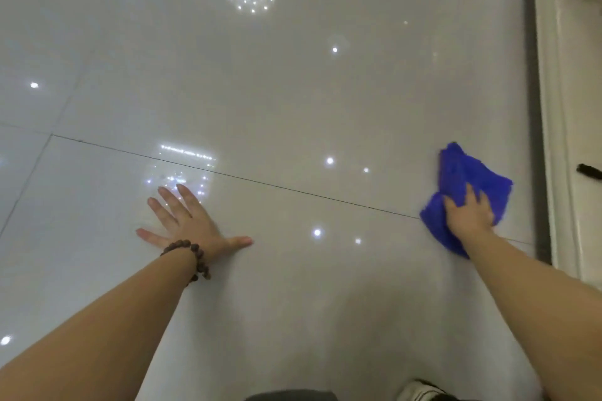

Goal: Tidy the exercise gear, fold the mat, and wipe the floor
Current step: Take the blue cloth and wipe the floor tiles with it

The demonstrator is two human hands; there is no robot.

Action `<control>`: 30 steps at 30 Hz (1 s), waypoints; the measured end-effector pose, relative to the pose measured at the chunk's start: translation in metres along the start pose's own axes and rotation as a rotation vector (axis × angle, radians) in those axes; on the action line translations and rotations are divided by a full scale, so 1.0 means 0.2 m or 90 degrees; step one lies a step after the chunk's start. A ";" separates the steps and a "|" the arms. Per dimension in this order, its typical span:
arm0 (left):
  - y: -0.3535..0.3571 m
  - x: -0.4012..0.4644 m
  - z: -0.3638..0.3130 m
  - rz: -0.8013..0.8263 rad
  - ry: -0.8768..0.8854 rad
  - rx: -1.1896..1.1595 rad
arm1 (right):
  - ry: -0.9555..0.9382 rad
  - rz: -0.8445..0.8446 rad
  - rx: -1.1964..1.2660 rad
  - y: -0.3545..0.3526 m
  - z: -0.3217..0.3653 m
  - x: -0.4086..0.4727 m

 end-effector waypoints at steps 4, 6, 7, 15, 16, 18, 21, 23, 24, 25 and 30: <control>0.00 0.00 -0.01 0.003 -0.003 0.018 | 0.180 -0.029 0.083 0.06 0.05 -0.06; 0.00 -0.01 -0.01 0.000 -0.003 0.026 | 0.007 -0.088 0.053 0.25 0.37 -0.25; 0.01 -0.01 -0.01 -0.003 -0.003 0.032 | -0.127 -0.119 0.031 0.35 0.53 -0.38; 0.02 -0.05 -0.03 -0.050 0.001 0.033 | -0.511 -0.133 -0.077 0.46 0.33 -0.56; 0.02 -0.06 -0.03 -0.051 0.003 0.034 | -0.377 -0.148 -0.058 0.40 0.13 -0.46; 0.03 -0.06 -0.02 -0.057 0.007 0.040 | -0.085 -0.138 0.017 0.24 -0.25 -0.31; 0.04 -0.06 -0.02 -0.073 0.010 0.039 | 0.188 -0.131 0.092 0.19 -0.35 -0.33; 0.04 -0.06 -0.03 -0.085 0.014 0.045 | 0.017 -0.165 0.039 0.33 -0.09 -0.51; 0.05 -0.07 -0.02 -0.092 0.019 0.048 | -0.178 -0.177 0.003 0.41 0.08 -0.63; 0.05 -0.07 -0.01 -0.103 0.029 0.047 | -0.416 -0.166 -0.045 0.50 0.24 -0.77; 0.06 -0.14 0.28 -0.216 0.034 -0.039 | -0.652 -0.108 -0.104 0.54 0.50 -0.78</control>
Point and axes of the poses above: each hand's wrist, its own x-axis towards the middle knuckle, its own y-axis out of the palm, z = x × y, the point moved 1 cm from there along x, towards the middle knuckle, and after that the axes turned 2 degrees about -y, right-handed, at the moved point
